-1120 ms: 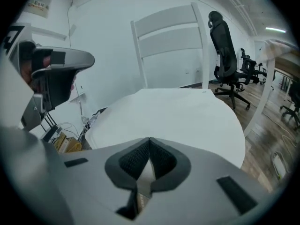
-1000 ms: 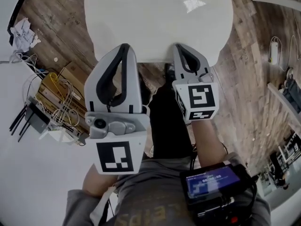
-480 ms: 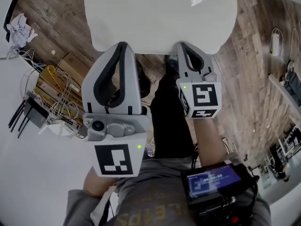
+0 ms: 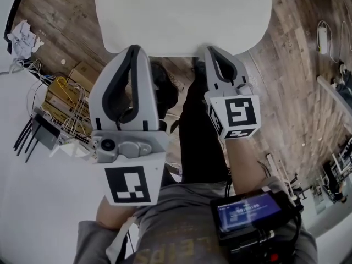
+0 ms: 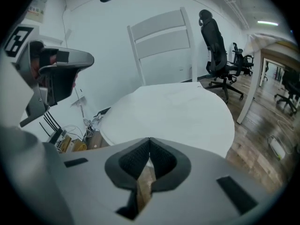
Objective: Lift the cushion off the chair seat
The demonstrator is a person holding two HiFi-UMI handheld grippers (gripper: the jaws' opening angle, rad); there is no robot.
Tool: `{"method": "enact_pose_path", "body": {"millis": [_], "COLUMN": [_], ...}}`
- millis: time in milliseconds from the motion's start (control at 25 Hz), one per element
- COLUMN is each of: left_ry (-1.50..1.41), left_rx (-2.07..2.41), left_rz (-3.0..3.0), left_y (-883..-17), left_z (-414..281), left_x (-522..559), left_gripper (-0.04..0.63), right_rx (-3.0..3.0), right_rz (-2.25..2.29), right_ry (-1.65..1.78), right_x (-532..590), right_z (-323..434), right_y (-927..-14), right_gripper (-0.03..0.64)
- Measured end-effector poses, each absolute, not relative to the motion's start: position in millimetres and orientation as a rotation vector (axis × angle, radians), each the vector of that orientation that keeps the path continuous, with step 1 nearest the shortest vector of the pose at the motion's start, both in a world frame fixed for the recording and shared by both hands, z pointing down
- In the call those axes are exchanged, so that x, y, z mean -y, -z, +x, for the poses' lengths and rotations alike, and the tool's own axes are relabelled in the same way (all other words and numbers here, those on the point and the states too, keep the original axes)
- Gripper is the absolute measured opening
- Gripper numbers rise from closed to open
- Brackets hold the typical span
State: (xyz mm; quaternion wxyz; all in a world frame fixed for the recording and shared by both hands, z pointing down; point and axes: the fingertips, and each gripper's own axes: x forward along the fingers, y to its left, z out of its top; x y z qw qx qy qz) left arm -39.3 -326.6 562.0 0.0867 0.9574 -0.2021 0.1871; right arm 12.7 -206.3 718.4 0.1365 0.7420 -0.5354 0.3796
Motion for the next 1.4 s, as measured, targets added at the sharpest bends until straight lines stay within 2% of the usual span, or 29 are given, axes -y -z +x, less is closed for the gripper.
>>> {"method": "enact_pose_path", "body": {"millis": [280, 520, 680, 840, 1080, 1240, 1400], "left_ry": [-0.623, -0.692, -0.704, -0.712, -0.747, -0.748, -0.726], "left_rx": [0.509, 0.477, 0.493, 0.509, 0.529, 0.547, 0.558], "left_rz": [2.835, 2.83, 2.838, 2.847, 2.838, 2.832, 2.835], "left_y": [-557, -573, -583, -590, -599, -596, -583], "left_z": [-41, -47, -48, -44, -46, -48, -41], "left_x": [302, 298, 308, 319, 330, 334, 333], "left_gripper": [0.006, 0.006, 0.006, 0.006, 0.006, 0.006, 0.006], "right_rx": [1.627, 1.601, 1.589, 1.596, 1.638, 1.567, 1.591], "right_rz": [2.261, 2.53, 2.67, 2.794, 2.89, 2.865, 2.829], "right_ry": [-1.431, -1.86, -1.96, -2.026, -2.053, -2.061, -2.019], "right_x": [181, 178, 183, 194, 214, 210, 212], "right_z": [-41, -47, -34, -18, -4, -6, -3], "right_y": [-715, -727, -737, -744, -749, -755, -744], "right_gripper": [0.008, 0.188, 0.238, 0.253, 0.241, 0.121, 0.057]}}
